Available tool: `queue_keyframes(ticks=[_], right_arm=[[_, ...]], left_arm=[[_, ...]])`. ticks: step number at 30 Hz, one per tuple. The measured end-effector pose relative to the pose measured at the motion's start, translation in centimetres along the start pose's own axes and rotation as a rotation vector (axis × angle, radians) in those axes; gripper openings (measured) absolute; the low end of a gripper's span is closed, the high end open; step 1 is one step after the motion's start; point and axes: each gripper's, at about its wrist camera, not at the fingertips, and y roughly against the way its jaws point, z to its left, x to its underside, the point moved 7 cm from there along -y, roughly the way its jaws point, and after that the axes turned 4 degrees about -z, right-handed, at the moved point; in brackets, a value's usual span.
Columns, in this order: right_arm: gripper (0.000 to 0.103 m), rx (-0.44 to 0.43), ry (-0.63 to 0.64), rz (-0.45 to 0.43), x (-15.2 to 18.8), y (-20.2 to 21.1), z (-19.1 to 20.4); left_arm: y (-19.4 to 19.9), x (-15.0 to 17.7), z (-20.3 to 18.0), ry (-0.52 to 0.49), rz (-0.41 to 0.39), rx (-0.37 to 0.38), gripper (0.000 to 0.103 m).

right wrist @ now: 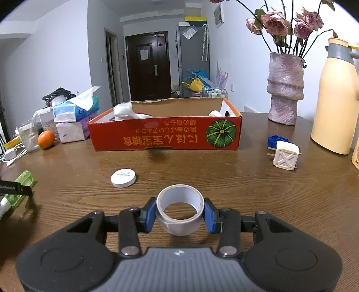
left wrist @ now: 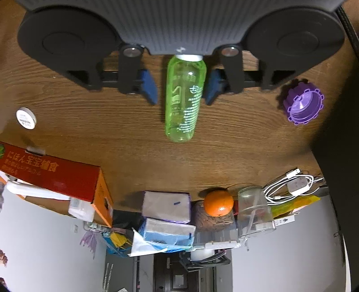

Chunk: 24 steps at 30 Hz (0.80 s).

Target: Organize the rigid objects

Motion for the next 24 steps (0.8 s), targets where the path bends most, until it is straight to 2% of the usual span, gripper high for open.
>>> queue_keyframes(ticks=[1, 8, 16, 24], right_arm=[[0.042, 0.001, -0.002, 0.001, 0.0, 0.0, 0.0], [0.042, 0.005, -0.006, -0.005, 0.0, 0.0, -0.1], [0.042, 0.003, -0.005, -0.013, 0.0, 0.2, 0.0], [0.042, -0.001, -0.012, -0.018, -0.1, 0.3, 0.0]], left_arm=[[0.1, 0.0, 0.0, -0.001, -0.002, 0.006, 0.032], [0.7, 0.2, -0.2, 0.010, -0.006, 0.032, 0.032], [2.5, 0.0, -1.0, -0.013, -0.051, 0.051, 0.032], [5.2, -0.3, -2.0, 0.011, -0.102, 0.085, 0.032]])
